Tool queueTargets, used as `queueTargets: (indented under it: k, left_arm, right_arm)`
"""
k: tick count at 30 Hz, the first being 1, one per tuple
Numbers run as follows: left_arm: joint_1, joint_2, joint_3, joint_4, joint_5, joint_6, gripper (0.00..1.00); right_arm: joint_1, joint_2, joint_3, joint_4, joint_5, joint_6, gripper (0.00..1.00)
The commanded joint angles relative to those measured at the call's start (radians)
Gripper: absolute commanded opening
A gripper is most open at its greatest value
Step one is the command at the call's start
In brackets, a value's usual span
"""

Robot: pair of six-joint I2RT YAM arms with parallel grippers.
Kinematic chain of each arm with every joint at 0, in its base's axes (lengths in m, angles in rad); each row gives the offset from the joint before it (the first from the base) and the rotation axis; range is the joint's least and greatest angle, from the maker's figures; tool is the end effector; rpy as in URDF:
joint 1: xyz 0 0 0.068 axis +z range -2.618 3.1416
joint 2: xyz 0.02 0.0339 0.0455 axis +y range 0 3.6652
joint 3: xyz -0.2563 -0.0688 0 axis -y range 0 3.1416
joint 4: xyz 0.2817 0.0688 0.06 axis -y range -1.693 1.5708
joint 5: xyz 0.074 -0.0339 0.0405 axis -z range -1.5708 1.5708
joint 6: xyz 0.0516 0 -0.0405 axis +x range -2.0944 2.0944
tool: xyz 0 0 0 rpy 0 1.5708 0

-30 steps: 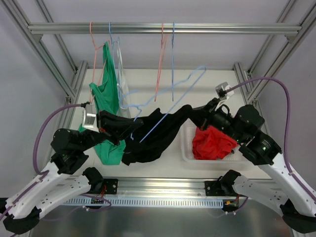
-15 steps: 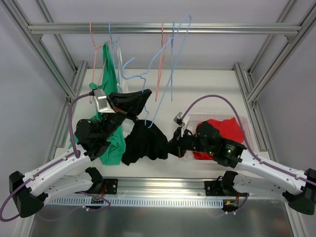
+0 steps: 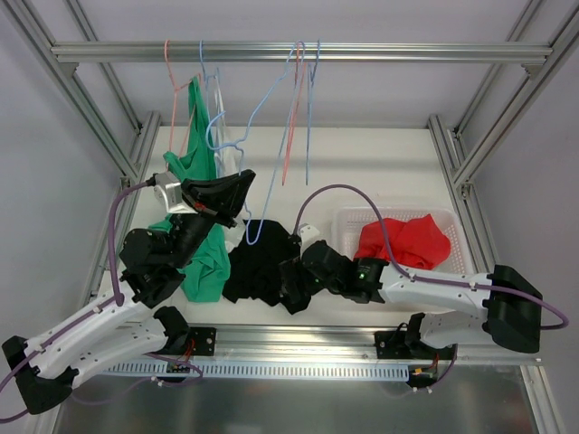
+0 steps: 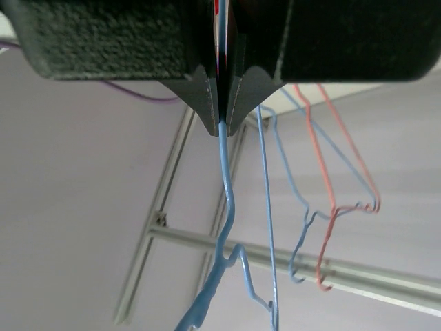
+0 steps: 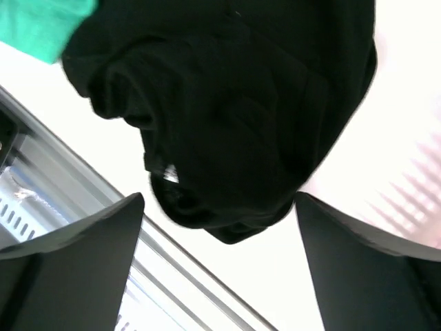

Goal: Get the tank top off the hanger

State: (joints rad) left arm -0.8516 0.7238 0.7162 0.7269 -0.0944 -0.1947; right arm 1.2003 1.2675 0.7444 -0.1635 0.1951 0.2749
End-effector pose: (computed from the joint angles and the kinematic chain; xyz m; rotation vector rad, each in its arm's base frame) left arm 0.1383 -0.1506 0.4237 0.1984 0.8680 -0.9395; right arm 0.1230 0.2889 0.1904 -0.9326 2.1087 0.5664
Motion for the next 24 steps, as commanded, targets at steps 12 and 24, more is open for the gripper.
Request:
queueTargets:
  k: [12,24]
  left_arm:
    - [-0.015,-0.060,0.099,-0.464,-0.323,-0.049,0.00]
    - [0.026,0.627,0.909,-0.957,-0.427,-0.037,0.00]
  right_arm:
    - [0.018,-0.177,0.035,-0.021,0.092,-0.016,1.00]
    - [0.022,-0.430,0.061,0.001,-0.181,-0.037,1.00]
